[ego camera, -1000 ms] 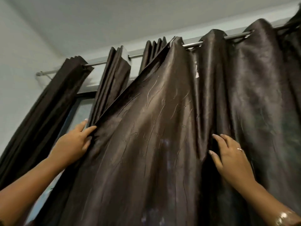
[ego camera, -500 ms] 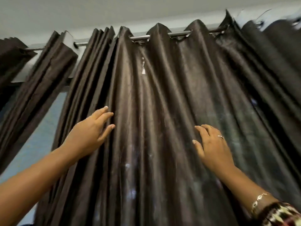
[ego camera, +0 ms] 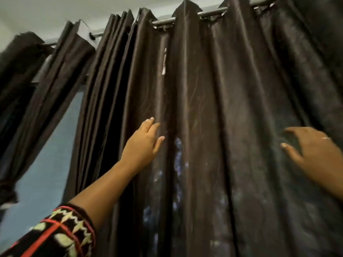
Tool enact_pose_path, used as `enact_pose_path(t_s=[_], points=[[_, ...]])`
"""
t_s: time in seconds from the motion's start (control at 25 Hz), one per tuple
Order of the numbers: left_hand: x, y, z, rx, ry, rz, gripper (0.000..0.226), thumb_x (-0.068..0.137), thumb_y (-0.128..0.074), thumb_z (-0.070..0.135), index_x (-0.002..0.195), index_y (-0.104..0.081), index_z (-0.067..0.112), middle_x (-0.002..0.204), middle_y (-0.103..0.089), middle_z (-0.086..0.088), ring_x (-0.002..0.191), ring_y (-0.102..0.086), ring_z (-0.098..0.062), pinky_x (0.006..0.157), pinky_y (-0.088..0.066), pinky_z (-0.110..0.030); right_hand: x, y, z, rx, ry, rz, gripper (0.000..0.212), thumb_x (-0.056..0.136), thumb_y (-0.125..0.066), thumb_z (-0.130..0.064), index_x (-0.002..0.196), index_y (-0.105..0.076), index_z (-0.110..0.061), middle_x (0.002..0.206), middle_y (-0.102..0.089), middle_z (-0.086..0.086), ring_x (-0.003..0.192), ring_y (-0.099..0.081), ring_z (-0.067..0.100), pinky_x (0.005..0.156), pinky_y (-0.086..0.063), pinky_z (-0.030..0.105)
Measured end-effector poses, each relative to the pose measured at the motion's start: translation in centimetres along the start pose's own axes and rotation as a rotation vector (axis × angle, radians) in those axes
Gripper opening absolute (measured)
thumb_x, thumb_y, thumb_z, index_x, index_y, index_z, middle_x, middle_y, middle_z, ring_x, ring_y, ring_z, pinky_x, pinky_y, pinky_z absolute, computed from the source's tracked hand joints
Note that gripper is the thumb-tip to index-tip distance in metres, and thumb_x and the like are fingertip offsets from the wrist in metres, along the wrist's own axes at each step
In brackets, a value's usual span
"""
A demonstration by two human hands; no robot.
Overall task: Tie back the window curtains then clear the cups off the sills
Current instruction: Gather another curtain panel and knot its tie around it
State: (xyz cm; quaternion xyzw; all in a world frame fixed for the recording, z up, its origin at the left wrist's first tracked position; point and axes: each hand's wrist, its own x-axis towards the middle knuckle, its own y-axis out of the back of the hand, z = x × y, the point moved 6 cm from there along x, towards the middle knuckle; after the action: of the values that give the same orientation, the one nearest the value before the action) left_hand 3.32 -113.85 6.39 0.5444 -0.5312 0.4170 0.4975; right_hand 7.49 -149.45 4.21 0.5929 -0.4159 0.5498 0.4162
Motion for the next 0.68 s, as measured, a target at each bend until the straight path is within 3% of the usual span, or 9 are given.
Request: enact_pose_path(t_s=[0.16,0.36,0.48,0.68], points=[[-1.8,-0.2,-5.3,0.022,0.167,0.006,0.049,0.096,-0.043,0.03,0.138,-0.036,0.007,0.15,-0.027,-0.011,0.138,-0.028,-0.023,0.106,-0.033,-0.037,0.3,-3.3,-2.2,0.024,0.022,-0.073,0.067,0.075,-0.031,-0.052,0.109,-0.056,0.0,0.102,-0.059,0.028,0.09,-0.055,0.048,0.082,-0.048,0.056],[-2.7,-0.4,-11.9,0.025,0.298,0.017,0.05,0.095,-0.044,0.03,0.139,-0.035,0.007,0.15,-0.027,-0.013,0.139,-0.026,-0.025,0.108,-0.03,-0.038,1.1,-5.8,-11.4,0.108,0.067,-0.018,0.055,0.08,-0.042,-0.043,0.11,-0.058,0.002,0.102,-0.058,0.03,0.093,-0.056,0.047,0.084,-0.046,0.054],[-2.3,-1.0,-14.7,-0.023,0.339,0.026,0.054,0.094,-0.047,0.028,0.14,-0.031,0.006,0.148,-0.03,-0.014,0.137,-0.029,-0.024,0.108,-0.03,-0.037,2.1,-7.2,-16.7,0.16,0.085,-0.002,0.037,0.084,-0.062,-0.019,0.114,-0.057,0.002,0.107,-0.056,0.029,0.099,-0.053,0.047,0.087,-0.044,0.051],[-1.9,-2.4,-17.1,-0.131,0.463,-0.008,0.059,0.09,-0.055,0.012,0.14,-0.025,0.001,0.137,-0.041,-0.02,0.123,-0.044,-0.033,0.098,-0.039,-0.04,3.5,-8.9,-23.7,0.151,0.149,0.028,0.039,0.089,-0.056,-0.022,0.122,-0.051,-0.003,0.115,-0.052,0.023,0.107,-0.048,0.041,0.089,-0.041,0.046]])
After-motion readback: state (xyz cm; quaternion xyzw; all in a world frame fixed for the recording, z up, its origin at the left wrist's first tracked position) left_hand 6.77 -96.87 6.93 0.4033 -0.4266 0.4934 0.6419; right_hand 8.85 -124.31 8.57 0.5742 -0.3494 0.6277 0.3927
